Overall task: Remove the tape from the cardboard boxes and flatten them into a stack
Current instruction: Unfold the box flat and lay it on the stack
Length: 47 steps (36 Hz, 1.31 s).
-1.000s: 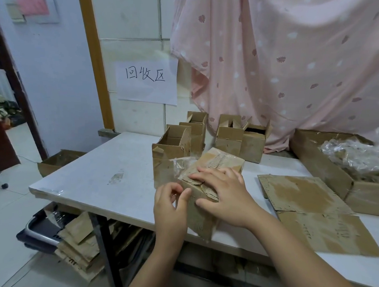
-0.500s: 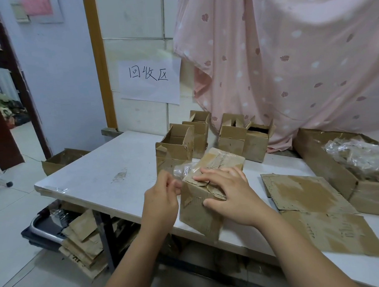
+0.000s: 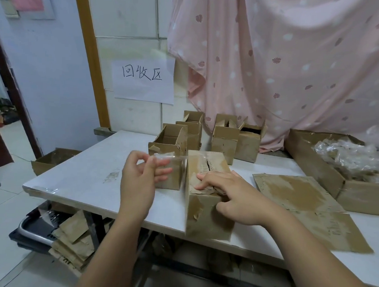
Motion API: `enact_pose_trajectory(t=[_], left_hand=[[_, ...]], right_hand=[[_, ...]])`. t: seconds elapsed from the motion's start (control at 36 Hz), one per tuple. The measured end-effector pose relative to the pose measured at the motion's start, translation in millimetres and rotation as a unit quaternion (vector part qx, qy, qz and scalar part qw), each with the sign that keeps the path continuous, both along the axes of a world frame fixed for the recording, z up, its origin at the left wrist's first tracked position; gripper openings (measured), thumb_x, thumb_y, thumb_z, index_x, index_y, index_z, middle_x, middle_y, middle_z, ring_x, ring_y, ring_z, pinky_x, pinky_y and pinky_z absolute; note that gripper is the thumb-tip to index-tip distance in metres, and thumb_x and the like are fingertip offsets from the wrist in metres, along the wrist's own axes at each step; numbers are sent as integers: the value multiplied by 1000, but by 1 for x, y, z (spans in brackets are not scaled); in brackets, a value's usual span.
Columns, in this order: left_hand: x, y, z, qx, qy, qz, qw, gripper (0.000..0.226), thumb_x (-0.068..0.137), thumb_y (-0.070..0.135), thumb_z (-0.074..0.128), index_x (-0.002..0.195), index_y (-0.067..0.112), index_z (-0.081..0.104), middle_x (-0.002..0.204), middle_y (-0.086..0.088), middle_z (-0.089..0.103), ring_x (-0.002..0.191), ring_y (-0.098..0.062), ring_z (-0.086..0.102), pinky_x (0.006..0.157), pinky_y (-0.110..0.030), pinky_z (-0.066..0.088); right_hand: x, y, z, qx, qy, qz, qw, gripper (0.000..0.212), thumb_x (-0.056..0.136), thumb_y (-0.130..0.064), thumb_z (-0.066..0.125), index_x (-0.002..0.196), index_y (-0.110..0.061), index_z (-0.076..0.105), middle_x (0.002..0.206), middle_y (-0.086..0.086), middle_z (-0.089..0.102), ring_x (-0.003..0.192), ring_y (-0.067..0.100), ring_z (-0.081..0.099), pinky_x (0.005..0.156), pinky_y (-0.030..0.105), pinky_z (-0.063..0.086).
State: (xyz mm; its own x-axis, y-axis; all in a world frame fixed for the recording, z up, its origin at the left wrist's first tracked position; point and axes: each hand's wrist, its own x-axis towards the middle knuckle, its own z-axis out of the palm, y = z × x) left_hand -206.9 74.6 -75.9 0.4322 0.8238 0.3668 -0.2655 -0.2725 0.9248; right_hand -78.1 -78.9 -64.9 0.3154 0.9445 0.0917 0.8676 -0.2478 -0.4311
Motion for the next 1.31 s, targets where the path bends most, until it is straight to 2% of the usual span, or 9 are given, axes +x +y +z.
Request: enact_pose_trajectory(t=[0.17, 0.33, 0.42, 0.5, 0.64, 0.75, 0.97, 1.08, 1.31], left_hand=[[6, -9, 13, 35, -40, -121, 991, 32, 98, -2, 36, 108, 16, 60, 106, -3, 70, 97, -15, 69, 81, -21, 55], [21, -16, 8, 125, 11, -91, 988, 34, 99, 18, 45, 130, 27, 55, 132, 17, 56, 121, 9, 47, 101, -13, 38], [38, -11, 6, 172, 56, -50, 982, 52, 91, 39, 52, 141, 29, 40, 147, 15, 38, 134, 3, 32, 109, -21, 30], [53, -5, 4, 307, 127, 13, 943, 66, 84, 34, 63, 143, 24, 35, 150, 10, 33, 140, -10, 26, 115, -33, 24], [68, -13, 5, 439, 209, 48, 873, 77, 82, 32, 67, 147, 18, 28, 154, 5, 27, 136, -14, 12, 113, -28, 8], [80, -9, 4, 407, 368, 11, 836, 92, 80, 55, 62, 150, 17, 16, 158, 4, 12, 143, -20, 9, 117, -34, 11], [88, -15, 19, 350, 426, -56, 832, 58, 78, 45, 71, 121, 7, 60, 139, -8, 44, 130, -18, 36, 103, -27, 31], [81, -18, 17, 316, 412, -60, 853, 47, 79, 43, 70, 114, 12, 62, 133, -8, 42, 121, -17, 44, 101, -25, 33], [72, -24, 12, 343, 407, 9, 846, 23, 98, 20, 42, 98, 7, 61, 106, -9, 53, 92, -23, 52, 71, -26, 35]], right_hand=[[-4, -6, 3, -10, -58, -45, 997, 52, 72, 4, 40, 105, -37, 43, 135, -16, 44, 130, 10, 34, 117, 40, -2], [1, -22, 12, -58, -42, -45, 996, 81, 76, -6, 46, 139, -54, 28, 129, -28, 32, 131, -2, 26, 118, 45, -8], [-1, -22, 13, -49, -49, -39, 997, 55, 83, -38, 56, 134, -52, 40, 133, -31, 32, 126, -6, 29, 118, 42, 6], [-1, -20, 6, 18, -80, -63, 995, 40, 79, -61, 58, 115, -43, 54, 113, -28, 44, 103, -6, 37, 106, 34, 29], [5, -25, 2, 72, -61, -51, 994, 21, 73, -30, 63, 91, -35, 53, 97, -20, 51, 93, 4, 46, 90, 31, 40], [7, -32, 8, 42, -13, -56, 997, 30, 64, -29, 55, 93, -37, 53, 98, -19, 52, 93, 5, 52, 82, 29, 47], [14, -42, 17, 23, 39, -75, 996, 31, 73, -15, 62, 93, -39, 58, 95, -12, 56, 81, 2, 51, 72, 13, 43], [18, -50, 19, -11, 45, -87, 995, 51, 79, -15, 60, 117, -48, 50, 96, -10, 50, 80, 2, 46, 63, 12, 35], [15, -33, 13, -76, -76, -123, 987, 84, 71, -72, 59, 143, -45, 25, 101, -15, 34, 109, 10, 37, 93, 30, 36]])
